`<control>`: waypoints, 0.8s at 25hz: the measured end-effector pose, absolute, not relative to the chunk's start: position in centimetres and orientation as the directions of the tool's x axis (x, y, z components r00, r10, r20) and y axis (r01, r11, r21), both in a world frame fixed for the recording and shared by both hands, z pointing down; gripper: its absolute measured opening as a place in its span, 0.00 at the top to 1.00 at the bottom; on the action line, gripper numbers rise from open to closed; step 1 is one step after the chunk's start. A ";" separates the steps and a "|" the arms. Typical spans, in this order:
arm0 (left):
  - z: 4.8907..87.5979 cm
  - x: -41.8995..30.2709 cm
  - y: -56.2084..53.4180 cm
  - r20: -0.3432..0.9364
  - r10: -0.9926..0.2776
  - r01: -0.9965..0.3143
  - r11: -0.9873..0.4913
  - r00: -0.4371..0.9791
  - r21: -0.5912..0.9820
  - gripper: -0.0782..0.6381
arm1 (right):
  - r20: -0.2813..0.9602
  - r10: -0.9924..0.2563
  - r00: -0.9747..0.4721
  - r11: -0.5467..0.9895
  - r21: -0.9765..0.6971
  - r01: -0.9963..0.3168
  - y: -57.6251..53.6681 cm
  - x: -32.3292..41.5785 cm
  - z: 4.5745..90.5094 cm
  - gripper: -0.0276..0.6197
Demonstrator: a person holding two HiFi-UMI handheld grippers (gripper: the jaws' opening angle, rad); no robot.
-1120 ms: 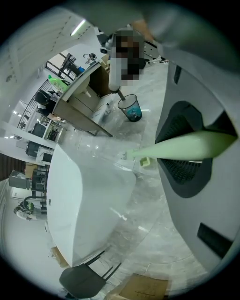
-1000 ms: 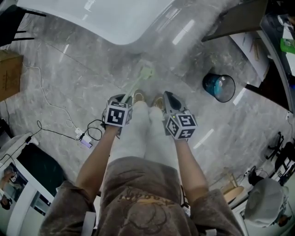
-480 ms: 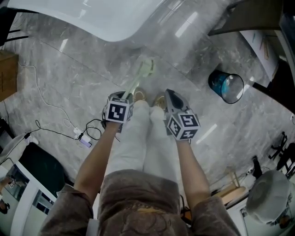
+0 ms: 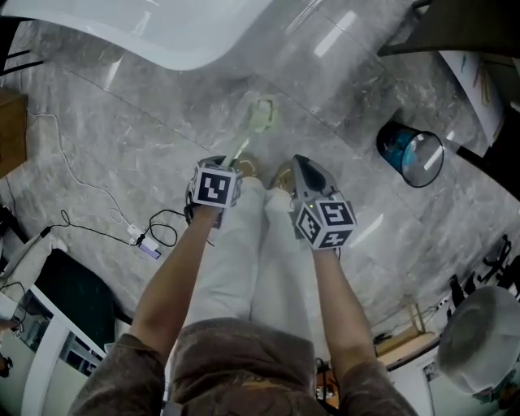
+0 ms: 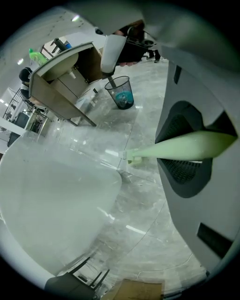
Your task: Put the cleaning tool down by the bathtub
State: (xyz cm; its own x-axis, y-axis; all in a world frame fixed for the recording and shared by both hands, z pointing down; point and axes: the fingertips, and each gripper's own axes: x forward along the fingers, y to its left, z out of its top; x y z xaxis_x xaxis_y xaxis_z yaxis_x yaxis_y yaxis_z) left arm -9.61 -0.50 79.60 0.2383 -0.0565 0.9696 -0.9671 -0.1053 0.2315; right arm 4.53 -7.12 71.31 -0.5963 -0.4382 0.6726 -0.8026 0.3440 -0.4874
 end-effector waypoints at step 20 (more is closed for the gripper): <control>87.1 -6.7 -2.7 0.981 0.021 -0.981 -0.028 0.193 0.193 0.76 | 0.681 -0.398 -0.614 0.350 -0.506 -0.788 -8.4 6.0 75.6 0.96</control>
State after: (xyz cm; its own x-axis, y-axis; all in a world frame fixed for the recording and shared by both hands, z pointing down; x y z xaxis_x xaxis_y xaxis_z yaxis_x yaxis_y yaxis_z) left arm -6.72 -2.75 87.10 0.1926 0.0209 0.9811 -0.9808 -0.0276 0.1931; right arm 6.01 -8.43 75.60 -0.6143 -0.3978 0.6815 -0.7882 0.3497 -0.5064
